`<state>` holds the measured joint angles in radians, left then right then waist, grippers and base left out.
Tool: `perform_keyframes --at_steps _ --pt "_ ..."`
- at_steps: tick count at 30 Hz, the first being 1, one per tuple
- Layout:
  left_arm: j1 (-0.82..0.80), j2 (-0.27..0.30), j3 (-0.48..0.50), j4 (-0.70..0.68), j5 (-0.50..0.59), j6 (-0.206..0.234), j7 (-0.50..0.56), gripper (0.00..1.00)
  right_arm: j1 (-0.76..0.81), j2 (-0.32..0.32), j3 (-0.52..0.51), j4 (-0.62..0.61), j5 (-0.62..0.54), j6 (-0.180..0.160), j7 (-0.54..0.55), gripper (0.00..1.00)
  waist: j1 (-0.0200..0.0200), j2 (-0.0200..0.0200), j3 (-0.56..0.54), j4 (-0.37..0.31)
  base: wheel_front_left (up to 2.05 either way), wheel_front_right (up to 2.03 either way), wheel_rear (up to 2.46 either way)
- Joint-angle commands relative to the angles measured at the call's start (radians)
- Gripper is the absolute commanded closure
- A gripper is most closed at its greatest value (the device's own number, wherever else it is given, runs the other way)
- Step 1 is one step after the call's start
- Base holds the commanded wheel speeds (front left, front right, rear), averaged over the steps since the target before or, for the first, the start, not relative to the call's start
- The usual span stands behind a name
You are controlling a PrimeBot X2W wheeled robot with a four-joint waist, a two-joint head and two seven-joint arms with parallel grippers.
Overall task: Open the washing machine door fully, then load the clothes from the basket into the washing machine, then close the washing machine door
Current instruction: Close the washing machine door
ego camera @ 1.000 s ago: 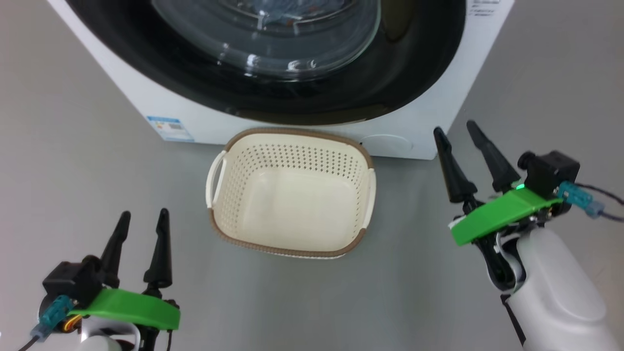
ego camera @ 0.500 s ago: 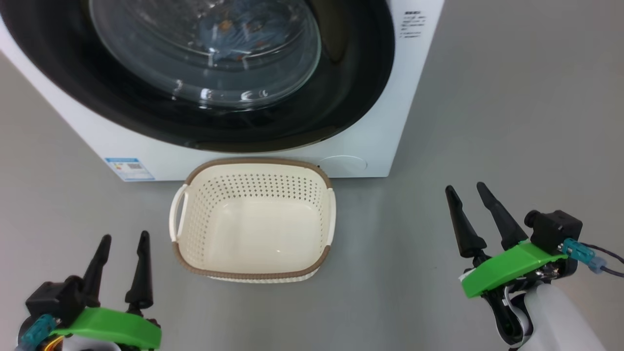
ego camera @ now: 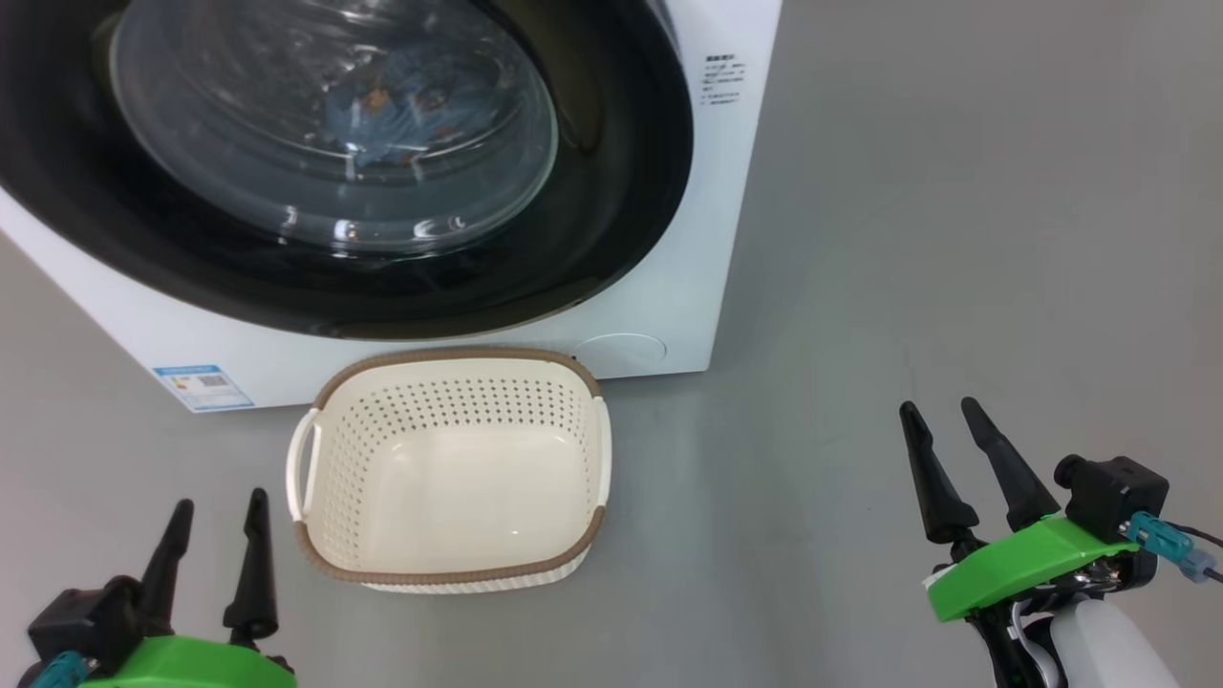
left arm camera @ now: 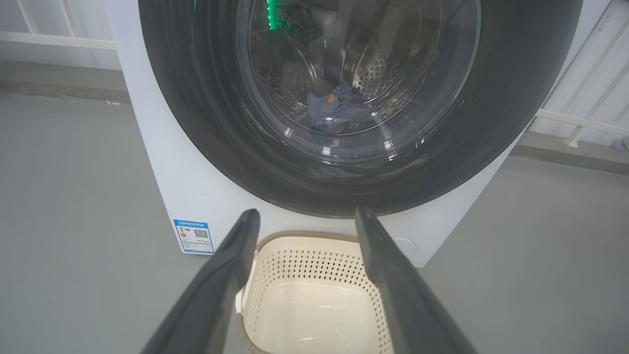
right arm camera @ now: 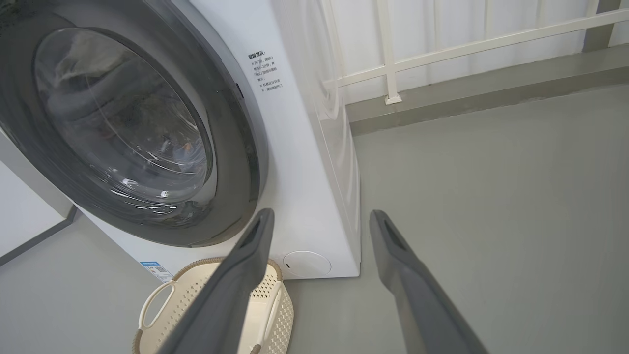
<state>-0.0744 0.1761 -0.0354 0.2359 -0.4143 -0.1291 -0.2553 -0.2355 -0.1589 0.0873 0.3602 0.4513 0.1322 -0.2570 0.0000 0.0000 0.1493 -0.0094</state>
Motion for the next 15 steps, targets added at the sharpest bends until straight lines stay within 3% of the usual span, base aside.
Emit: perform_keyframes --at_steps 1,15 --pt "-0.005 0.026 0.043 -0.018 0.004 -0.002 -0.006 0.0 0.01 -0.005 0.018 -0.029 0.003 -0.002 -0.005 0.0 0.0 0.0 0.001 -0.006 0.0 0.0 0.0" --pt "0.013 0.015 0.051 -0.019 0.031 -0.002 -0.006 0.0 0.028 0.004 0.001 -0.033 -0.001 -0.002 -0.005 0.0 0.0 0.0 -0.009 -0.016 0.0 0.0 0.0"
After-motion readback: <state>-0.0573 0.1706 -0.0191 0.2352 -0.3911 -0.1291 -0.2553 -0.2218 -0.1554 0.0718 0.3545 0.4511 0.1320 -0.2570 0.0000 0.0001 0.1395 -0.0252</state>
